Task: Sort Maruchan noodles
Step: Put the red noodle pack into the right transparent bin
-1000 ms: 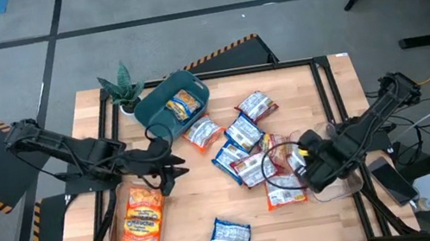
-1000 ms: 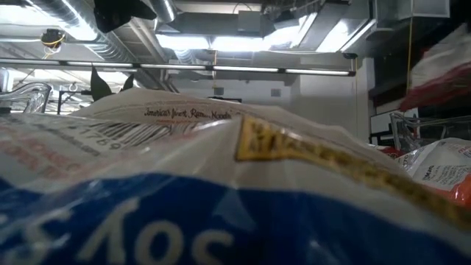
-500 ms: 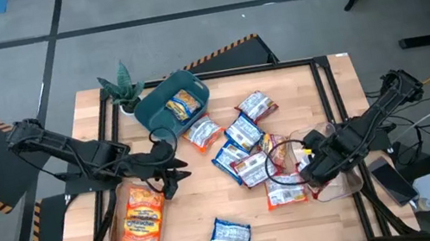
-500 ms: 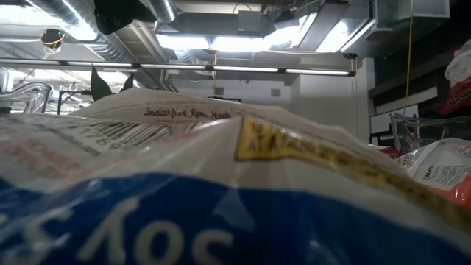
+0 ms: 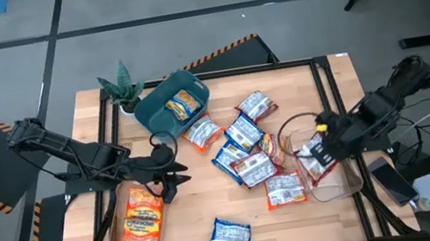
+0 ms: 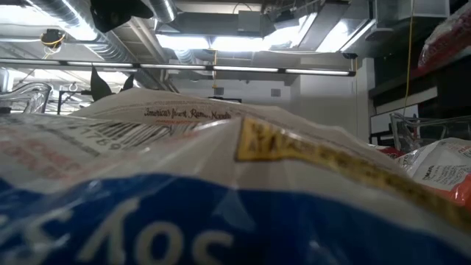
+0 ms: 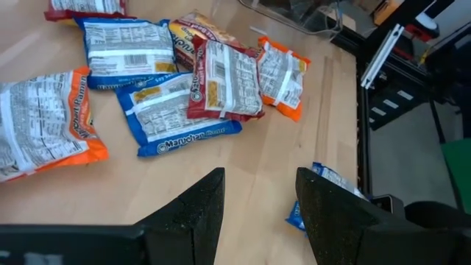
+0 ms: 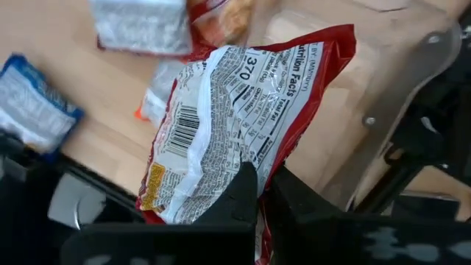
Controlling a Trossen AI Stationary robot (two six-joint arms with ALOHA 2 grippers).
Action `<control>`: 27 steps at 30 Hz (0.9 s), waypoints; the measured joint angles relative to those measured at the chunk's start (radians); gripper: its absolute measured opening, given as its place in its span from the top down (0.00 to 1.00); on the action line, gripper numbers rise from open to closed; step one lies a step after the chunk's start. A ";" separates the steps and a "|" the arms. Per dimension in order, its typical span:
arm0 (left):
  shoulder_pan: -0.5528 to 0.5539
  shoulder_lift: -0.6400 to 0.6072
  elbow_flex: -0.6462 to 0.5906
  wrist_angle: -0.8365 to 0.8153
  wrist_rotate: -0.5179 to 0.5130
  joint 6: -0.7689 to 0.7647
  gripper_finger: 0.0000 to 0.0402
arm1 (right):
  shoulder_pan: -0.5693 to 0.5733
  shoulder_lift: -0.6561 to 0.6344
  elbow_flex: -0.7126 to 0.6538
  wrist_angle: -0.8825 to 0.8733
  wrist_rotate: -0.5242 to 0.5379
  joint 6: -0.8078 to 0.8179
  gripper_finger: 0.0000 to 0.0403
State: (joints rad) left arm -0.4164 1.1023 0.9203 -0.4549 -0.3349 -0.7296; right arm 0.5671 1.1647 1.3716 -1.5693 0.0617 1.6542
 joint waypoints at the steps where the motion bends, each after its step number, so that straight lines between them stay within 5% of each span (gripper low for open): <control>1: 0.000 0.000 0.000 0.000 -0.004 0.000 0.59 | 0.000 -0.023 -0.028 -0.004 0.014 0.017 1.00; 9: 0.000 0.000 0.000 0.000 -0.046 0.005 0.59 | 0.002 -0.078 -0.313 -0.002 -0.055 0.079 1.00; 27: 0.002 0.000 0.000 -0.001 -0.128 0.007 0.59 | 0.002 0.215 -0.407 0.000 0.067 -0.009 1.00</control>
State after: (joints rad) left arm -0.4147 1.1019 0.9203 -0.4557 -0.4629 -0.7222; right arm 0.5686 1.3800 0.9646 -1.5690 0.1285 1.6455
